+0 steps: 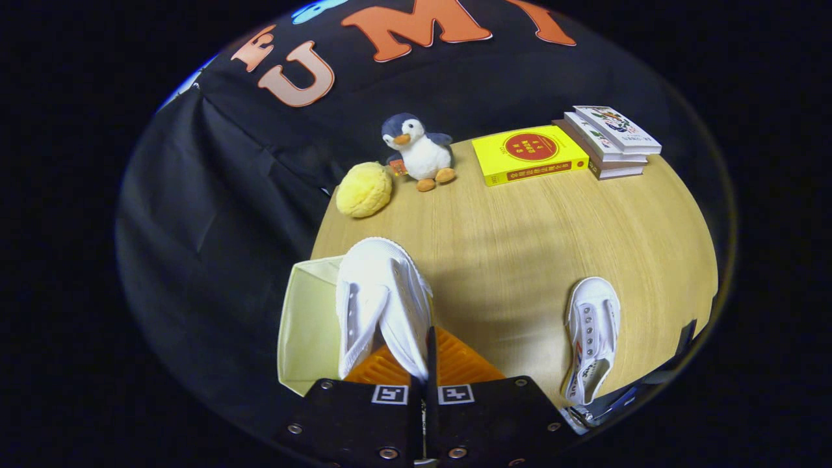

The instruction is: Open the storage box then place both shoes into the box .Put the left shoe in first, then the right shoe, with the right side of both shoes facing outward in a uniform manner.

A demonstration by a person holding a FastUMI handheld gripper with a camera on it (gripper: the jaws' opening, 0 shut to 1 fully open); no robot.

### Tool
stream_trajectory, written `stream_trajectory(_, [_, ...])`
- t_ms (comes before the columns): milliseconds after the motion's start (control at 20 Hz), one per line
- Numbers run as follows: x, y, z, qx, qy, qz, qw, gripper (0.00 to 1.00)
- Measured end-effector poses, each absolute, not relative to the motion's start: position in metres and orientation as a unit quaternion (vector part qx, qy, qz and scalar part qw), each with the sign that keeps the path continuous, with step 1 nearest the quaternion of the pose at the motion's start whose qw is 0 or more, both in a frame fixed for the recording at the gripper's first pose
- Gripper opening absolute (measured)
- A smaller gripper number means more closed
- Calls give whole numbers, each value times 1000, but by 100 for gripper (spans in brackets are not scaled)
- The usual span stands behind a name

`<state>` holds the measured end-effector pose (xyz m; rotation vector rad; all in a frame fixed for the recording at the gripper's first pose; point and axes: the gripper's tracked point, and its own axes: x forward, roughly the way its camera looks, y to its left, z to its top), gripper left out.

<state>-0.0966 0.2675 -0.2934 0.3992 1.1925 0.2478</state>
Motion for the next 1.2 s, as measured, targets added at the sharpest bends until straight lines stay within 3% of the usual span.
stream_trajectory(250, [-97,325,-269,197,571,148,783,2])
stream_trajectory(600, [-107,395,-305,173,623,140,750,3])
stream_trajectory(1200, [-124,423,-400,111,701,43,703,3])
